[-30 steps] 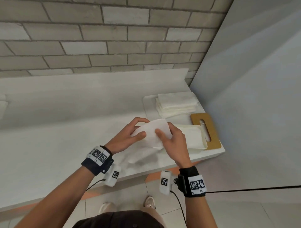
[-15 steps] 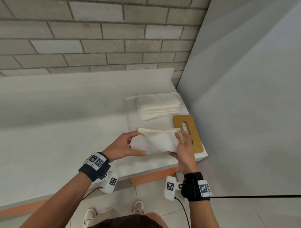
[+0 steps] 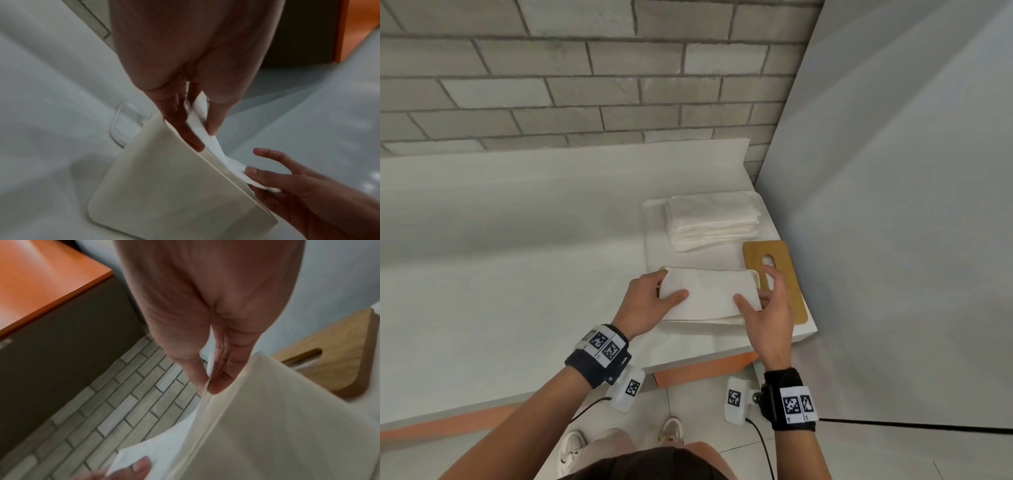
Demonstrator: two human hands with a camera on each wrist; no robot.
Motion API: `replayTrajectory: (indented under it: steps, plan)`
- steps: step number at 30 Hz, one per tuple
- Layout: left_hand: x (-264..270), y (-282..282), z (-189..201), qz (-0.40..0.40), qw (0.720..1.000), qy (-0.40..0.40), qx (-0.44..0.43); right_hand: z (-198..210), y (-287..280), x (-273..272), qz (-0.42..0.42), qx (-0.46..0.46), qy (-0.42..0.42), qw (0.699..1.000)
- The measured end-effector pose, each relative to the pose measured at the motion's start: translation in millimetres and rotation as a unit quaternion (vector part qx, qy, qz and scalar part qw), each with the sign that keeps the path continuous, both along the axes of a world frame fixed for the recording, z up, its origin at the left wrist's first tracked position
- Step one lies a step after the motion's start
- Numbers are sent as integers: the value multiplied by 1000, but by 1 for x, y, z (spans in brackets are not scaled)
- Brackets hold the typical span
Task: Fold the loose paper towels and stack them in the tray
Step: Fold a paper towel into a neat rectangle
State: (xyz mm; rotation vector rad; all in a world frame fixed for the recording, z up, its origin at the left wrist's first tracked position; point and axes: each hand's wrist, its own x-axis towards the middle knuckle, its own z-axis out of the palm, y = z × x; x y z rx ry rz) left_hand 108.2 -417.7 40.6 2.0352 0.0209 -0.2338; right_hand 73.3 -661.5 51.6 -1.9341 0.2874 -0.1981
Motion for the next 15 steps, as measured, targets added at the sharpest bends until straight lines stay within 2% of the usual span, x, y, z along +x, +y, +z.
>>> replayTrajectory:
  steps: [3,6,10,12,13,15]
  plan:
    - [-1,-5,-4,27,997,-40,52,-15,-6,1,25,-87,-12,996]
    - [-5,-7,-3,8,993,-75,89,-18,-9,3,68,-192,-13,979]
    - [-8,2,5,-13,970,-163,177,-2,-15,-1,27,-271,-42,961]
    - [-4,-2,14,-64,952,-225,196,8,-14,1,36,-277,-60,958]
    - [0,-8,18,-114,943,-240,202,9,-10,5,71,-279,-48,956]
    - [10,-25,15,-234,923,-206,227,2,5,19,165,-294,24,941]
